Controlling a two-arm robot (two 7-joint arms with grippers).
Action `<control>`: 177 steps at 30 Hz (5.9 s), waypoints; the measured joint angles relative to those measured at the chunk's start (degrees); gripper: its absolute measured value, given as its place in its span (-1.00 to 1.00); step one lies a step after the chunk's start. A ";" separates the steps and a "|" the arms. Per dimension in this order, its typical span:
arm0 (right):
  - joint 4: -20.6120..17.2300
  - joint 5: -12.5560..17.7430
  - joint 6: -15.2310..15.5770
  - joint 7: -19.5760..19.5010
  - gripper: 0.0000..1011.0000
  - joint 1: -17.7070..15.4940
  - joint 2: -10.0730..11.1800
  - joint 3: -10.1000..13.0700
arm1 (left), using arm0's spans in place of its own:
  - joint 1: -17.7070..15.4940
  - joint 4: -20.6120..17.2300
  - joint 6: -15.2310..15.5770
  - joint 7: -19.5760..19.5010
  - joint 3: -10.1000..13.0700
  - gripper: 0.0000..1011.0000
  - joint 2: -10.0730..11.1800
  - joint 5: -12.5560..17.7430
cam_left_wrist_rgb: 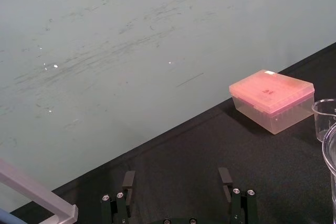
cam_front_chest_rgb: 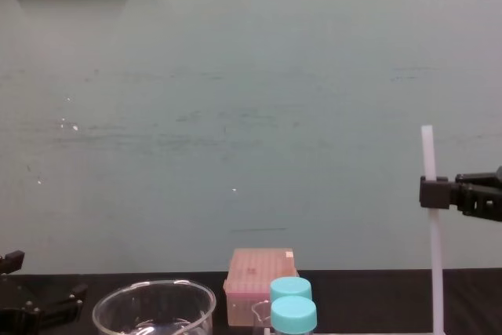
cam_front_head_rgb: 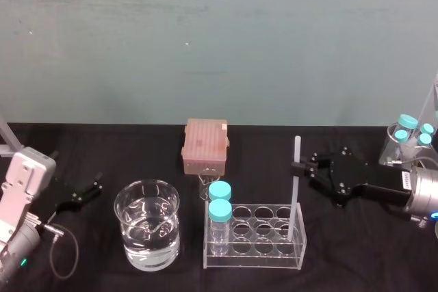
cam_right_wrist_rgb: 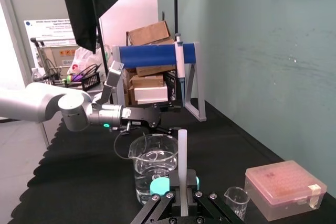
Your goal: Pick up the stirring rod with one hand, then place it down.
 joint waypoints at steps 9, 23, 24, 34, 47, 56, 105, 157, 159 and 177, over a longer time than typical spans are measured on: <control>1.39 -1.73 -0.57 0.39 -0.87 0.24 -0.84 -0.90 | 0.00 0.00 0.00 0.00 0.00 0.99 0.00 0.00; 2.62 -3.57 -0.84 -0.01 -0.87 0.64 -1.70 -1.49 | 0.00 0.00 0.00 0.00 0.00 0.99 0.00 0.00; 2.96 -3.60 -0.92 -0.01 -0.87 0.58 -1.88 -1.51 | 0.00 0.00 0.00 0.00 0.00 0.99 0.00 0.00; 4.73 -3.98 -1.91 0.13 -0.87 0.42 -2.72 -1.51 | 0.00 0.00 0.00 0.00 0.00 0.99 0.00 0.00; 5.98 -5.41 -2.40 0.68 -0.87 1.05 -3.33 -1.86 | 0.00 0.00 0.00 0.00 0.00 0.99 0.00 0.00; 6.57 -5.81 -1.84 0.76 -0.87 1.27 -3.57 -2.15 | 0.00 0.00 0.00 0.00 0.00 0.99 0.00 0.00; 6.73 -5.96 -1.06 0.66 0.46 1.45 -3.68 -2.33 | 0.00 0.00 0.00 0.00 0.00 0.99 0.00 0.00; -10.45 -6.29 13.00 -32.72 0.98 12.36 -6.43 6.03 | 0.00 -0.01 0.01 0.00 0.00 0.99 0.00 0.00; -10.34 -6.10 12.66 -32.30 0.98 12.31 -6.43 6.04 | 0.00 0.00 0.01 0.00 0.00 0.99 0.00 0.00; -9.92 -5.42 11.42 -30.60 0.98 12.12 -6.38 6.13 | 0.00 0.00 0.01 0.00 0.00 0.99 0.00 0.00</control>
